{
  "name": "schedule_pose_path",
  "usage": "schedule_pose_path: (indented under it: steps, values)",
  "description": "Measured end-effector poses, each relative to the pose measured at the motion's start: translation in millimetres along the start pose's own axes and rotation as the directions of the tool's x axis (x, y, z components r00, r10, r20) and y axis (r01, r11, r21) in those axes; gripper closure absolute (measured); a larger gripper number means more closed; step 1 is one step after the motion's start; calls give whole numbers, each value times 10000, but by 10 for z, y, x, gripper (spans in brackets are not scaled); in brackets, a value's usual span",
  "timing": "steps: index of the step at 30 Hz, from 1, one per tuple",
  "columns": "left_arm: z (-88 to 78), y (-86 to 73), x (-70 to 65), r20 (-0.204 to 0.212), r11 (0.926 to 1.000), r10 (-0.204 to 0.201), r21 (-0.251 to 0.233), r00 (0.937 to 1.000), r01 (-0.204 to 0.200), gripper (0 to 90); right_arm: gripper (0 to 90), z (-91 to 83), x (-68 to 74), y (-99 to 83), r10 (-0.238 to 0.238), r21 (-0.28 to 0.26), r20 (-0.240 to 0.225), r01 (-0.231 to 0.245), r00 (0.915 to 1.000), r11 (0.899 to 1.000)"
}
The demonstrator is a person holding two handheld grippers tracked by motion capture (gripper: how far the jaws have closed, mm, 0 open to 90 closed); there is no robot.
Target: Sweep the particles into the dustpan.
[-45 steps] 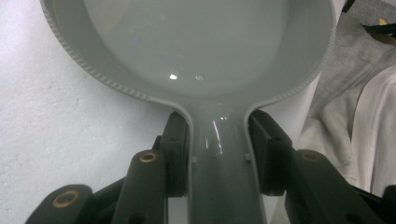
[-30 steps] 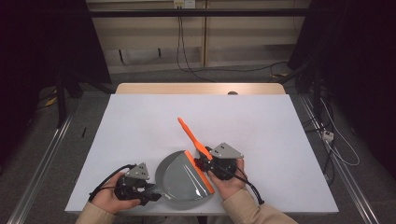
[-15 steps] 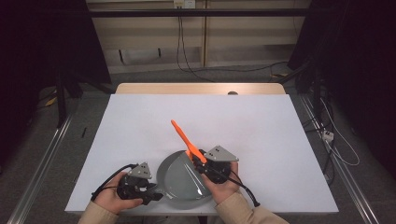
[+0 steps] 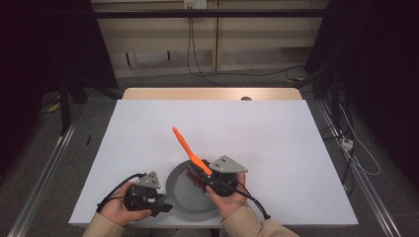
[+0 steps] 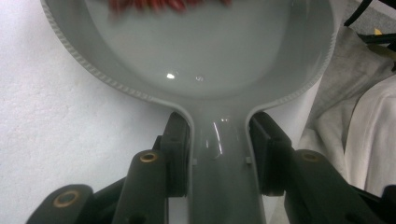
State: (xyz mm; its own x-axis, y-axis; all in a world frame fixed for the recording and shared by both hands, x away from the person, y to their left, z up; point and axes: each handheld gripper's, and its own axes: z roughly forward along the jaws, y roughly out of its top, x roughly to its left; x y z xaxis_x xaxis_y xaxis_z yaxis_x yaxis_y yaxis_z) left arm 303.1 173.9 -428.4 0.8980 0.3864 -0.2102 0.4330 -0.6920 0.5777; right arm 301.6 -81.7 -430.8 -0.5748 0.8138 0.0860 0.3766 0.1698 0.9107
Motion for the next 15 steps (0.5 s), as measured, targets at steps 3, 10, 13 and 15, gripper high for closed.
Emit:
schedule_pose_path:
  steps: [3,10,13,15]
  values:
    - [3,-11,-7,-47,9999,-92,-101,9999,91,626,713,31,60,13,-50,-37,-311,48,9995,10000]
    - [1,-9,1,-43,10000,-26,-43,10000,26,627,713,-65,-178,133,351,-592,-247,-365,9991,9976]
    - [0,-8,0,-52,10000,-34,-39,10000,34,626,713,-105,-287,163,200,-603,-13,-201,9998,9980]
    - [-1,-8,0,-55,10000,-45,-48,10000,45,626,713,-111,-359,148,183,-550,186,-172,9997,9983]
